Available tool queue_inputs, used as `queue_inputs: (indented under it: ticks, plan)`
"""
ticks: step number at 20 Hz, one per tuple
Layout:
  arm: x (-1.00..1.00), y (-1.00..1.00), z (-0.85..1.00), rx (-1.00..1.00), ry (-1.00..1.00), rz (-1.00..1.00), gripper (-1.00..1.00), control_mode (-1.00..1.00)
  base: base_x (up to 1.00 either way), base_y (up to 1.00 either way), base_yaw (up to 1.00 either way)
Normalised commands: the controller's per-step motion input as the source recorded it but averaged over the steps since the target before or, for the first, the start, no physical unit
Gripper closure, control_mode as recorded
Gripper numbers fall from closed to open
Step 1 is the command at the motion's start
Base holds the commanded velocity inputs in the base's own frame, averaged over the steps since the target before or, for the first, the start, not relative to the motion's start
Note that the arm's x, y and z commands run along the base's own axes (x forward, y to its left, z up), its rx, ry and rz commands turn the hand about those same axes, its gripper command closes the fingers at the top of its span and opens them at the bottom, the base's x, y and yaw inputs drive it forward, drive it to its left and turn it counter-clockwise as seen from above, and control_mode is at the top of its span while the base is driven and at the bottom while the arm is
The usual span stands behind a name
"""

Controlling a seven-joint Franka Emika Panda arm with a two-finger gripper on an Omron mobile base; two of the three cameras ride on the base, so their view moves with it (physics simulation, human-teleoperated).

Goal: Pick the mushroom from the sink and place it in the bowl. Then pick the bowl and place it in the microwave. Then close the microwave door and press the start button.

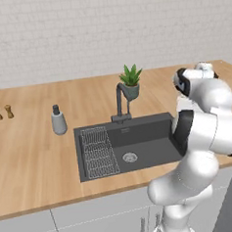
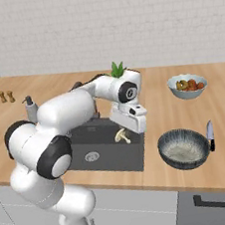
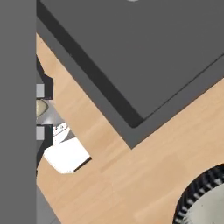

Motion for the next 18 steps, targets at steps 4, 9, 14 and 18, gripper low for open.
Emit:
queue_inputs:
  ticks: [4, 9, 14, 18]
  plan:
    - [-0.16, -0.88, 0.46, -0.06, -0.01, 0.00, 1.00, -1.00, 0.00, 0.00, 0.00]
    - [0.04, -0.89, 0.01, 0.00, 0.00, 0.00, 1.00, -1.00, 0.00, 0.00, 0.00]
    - [0.14, -0.76, -0.13, 0.00, 0.03, 0.00, 1.00, -1.00, 0.00, 0.00, 0.00]
    - [0.22, -0.50, -0.25, 0.00, 0.02, 0.04, 1.00, -1.00, 0.00, 0.00, 0.00]
